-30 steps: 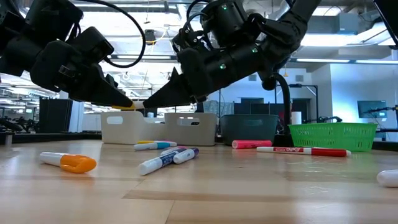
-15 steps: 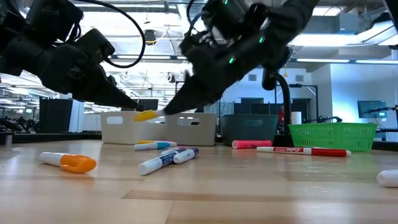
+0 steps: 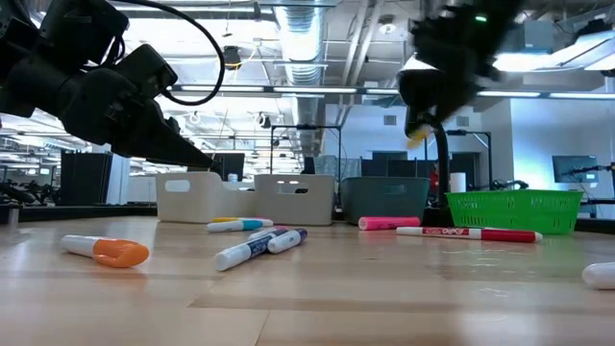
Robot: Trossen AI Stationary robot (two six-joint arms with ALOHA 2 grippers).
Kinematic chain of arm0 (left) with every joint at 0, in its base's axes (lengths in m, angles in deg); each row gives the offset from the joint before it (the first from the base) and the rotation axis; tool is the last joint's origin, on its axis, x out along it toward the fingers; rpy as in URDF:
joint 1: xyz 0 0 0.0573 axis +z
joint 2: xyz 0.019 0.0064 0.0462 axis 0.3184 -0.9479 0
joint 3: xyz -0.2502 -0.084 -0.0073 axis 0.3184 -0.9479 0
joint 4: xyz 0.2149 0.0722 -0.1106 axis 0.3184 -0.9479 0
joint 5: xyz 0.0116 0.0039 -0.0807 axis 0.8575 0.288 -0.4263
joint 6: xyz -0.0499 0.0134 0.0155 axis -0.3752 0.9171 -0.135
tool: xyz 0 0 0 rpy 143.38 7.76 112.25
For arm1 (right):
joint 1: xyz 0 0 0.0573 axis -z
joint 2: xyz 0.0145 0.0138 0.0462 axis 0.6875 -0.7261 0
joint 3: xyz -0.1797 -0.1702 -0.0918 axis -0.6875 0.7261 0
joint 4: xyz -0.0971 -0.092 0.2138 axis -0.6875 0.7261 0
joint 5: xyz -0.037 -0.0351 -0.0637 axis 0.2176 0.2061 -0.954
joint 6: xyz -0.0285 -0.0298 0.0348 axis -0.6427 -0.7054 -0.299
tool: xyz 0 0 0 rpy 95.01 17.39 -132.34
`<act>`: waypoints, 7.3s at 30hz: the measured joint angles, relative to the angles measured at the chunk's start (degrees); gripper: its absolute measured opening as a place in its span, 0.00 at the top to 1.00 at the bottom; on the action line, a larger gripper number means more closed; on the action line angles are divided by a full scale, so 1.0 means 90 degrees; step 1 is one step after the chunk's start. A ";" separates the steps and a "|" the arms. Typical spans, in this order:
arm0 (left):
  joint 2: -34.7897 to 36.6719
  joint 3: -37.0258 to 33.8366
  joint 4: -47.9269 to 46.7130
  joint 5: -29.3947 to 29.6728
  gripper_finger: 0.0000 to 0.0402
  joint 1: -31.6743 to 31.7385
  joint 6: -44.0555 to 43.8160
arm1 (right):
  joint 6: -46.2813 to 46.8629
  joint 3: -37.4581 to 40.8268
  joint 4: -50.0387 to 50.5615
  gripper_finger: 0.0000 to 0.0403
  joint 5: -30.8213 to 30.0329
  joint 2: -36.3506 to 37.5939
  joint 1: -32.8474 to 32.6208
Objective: Pick & Place Markers
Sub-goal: Put the yellow highlighter pen into the green bin, then put the orange highlighter pen into the green bin
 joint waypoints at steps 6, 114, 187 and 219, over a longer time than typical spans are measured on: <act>0.0000 0.0000 -0.0001 -0.0002 0.71 0.0000 -0.0002 | 0.2148 0.0947 0.1455 0.90 0.0422 0.0642 0.0044; -0.0882 0.0940 0.0115 -0.0951 0.90 -0.0194 0.0746 | -0.2234 0.0744 -0.9653 0.59 0.3018 -0.3263 -0.0201; 0.2604 0.0945 0.0188 0.0852 0.64 -0.0155 0.0525 | -0.2907 0.0192 -0.1935 0.91 -0.0864 0.0798 0.0506; 0.3298 0.0945 0.0237 0.0850 0.64 -0.0155 0.0525 | -0.0169 0.1756 0.1048 0.88 0.1542 0.1865 0.2937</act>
